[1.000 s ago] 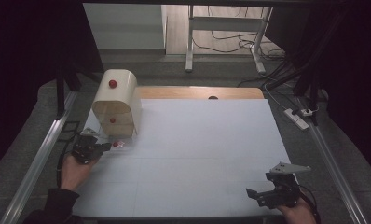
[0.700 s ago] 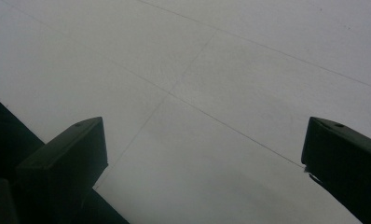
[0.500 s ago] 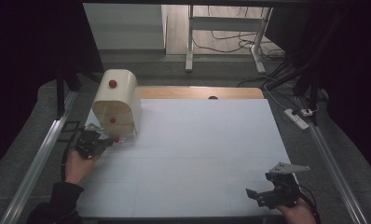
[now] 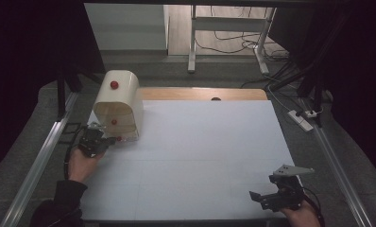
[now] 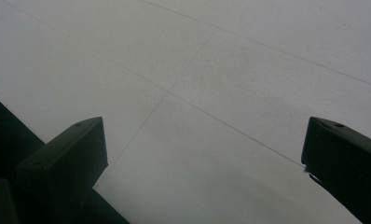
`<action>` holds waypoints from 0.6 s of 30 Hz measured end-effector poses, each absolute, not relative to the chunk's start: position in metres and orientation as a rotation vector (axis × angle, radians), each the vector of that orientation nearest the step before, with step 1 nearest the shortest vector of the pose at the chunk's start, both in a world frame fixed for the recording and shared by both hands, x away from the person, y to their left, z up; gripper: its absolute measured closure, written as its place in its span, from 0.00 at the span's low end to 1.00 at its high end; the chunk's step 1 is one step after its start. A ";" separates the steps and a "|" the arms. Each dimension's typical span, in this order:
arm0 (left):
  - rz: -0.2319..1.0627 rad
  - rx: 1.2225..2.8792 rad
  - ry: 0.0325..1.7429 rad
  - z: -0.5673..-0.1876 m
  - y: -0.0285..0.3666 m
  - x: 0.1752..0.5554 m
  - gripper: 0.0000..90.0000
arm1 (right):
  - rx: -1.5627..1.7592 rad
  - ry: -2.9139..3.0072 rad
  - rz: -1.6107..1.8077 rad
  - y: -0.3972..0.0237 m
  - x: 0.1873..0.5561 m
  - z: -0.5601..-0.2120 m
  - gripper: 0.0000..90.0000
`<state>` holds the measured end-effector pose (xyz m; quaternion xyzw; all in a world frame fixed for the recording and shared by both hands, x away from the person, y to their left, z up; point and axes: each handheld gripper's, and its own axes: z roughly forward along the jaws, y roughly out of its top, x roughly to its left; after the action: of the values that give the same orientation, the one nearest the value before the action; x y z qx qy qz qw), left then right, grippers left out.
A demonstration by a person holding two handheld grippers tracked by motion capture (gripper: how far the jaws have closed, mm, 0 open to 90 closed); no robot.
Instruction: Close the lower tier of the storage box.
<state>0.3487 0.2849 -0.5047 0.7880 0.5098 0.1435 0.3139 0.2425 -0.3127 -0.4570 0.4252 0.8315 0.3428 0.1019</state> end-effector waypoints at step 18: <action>0.412 2.072 1.350 -0.505 0.283 0.358 0.99 | 1.257 2.461 1.008 -0.313 0.243 -0.458 0.00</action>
<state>0.3583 0.2829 -0.5046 0.7853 0.5115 0.1562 0.3120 0.2433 -0.3128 -0.4579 0.4253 0.8325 0.3408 0.0998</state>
